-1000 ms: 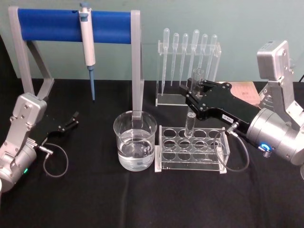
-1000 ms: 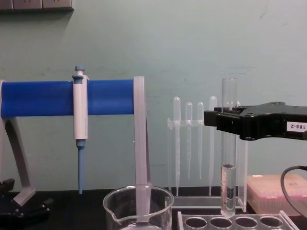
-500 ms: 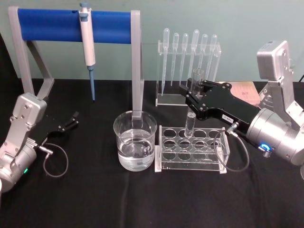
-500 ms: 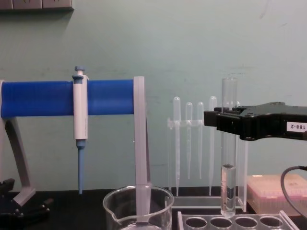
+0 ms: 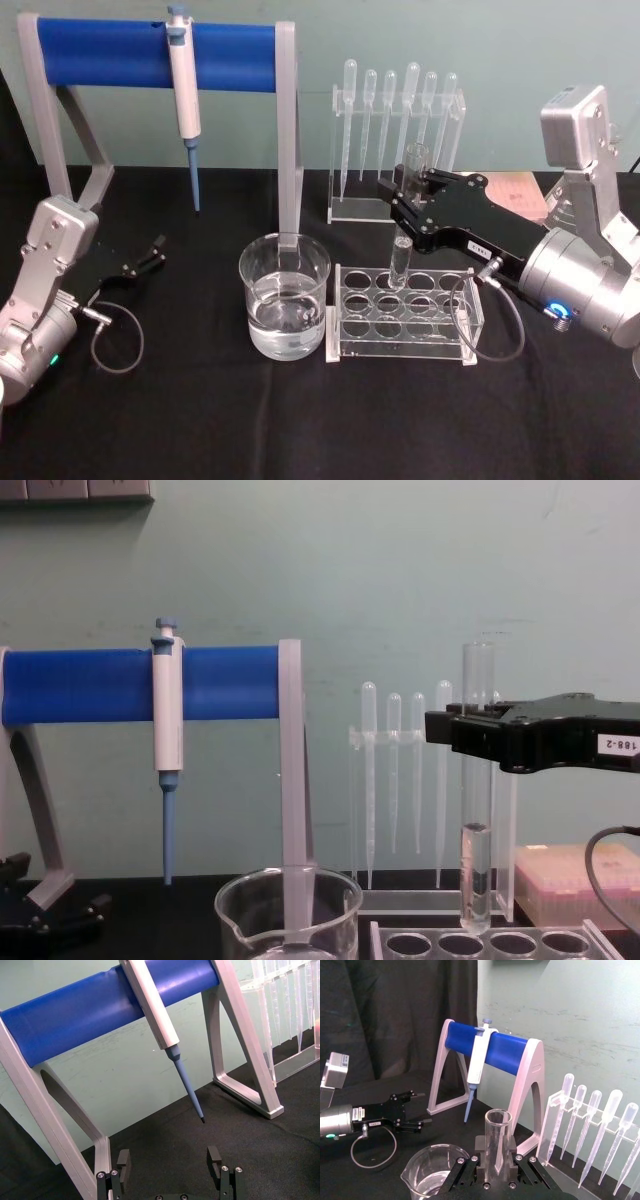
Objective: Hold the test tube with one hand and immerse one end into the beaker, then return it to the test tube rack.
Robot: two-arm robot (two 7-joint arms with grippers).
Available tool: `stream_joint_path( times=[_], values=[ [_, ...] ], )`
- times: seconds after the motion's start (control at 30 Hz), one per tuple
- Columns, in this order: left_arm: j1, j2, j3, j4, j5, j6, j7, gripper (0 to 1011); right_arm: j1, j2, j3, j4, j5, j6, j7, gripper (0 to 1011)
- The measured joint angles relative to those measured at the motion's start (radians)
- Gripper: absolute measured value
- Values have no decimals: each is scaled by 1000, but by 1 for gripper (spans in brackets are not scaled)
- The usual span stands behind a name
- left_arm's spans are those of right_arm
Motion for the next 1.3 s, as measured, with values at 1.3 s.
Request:
stream_joint_path(
  times=[1.3],
  values=[
    [0,0,0,0,0,0,0,1000,0,0,0,0,0,0,0,241]
  ],
)
